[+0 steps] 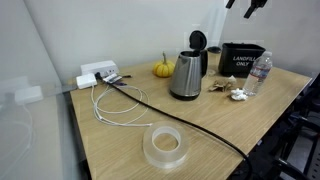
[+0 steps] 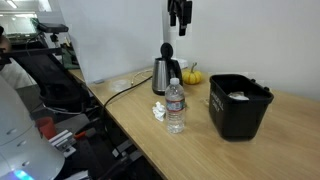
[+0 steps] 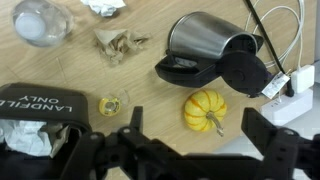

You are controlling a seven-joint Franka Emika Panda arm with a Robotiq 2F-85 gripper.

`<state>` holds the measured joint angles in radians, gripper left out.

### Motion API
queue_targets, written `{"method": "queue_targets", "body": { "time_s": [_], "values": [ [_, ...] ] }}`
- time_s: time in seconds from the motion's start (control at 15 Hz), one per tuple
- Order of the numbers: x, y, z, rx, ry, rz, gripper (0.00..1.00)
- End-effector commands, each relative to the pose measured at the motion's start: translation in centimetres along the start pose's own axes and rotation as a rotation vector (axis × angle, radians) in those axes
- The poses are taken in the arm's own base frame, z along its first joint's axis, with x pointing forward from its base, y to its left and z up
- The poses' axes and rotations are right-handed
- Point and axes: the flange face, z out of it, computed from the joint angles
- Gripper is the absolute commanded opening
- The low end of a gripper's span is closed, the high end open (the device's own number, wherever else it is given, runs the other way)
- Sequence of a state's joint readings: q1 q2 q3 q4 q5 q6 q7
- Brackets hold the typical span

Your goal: Get the sellotape near the black bin and place it near the black cable

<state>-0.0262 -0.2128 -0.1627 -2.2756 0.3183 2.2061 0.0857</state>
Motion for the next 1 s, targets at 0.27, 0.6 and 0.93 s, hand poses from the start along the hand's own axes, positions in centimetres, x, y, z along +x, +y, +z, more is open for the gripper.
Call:
{"method": "queue_targets", "body": {
  "time_s": [0.27, 0.6, 0.93],
  "values": [
    [0.9, -0.2, 1.3, 0.009, -0.022, 0.045, 1.00],
    [0.8, -0.2, 1.0, 0.012, -0.017, 0.044, 1.00],
    [2.5, 0.7, 3.7, 0.040, 0.032, 0.240, 1.00]
  ]
}}
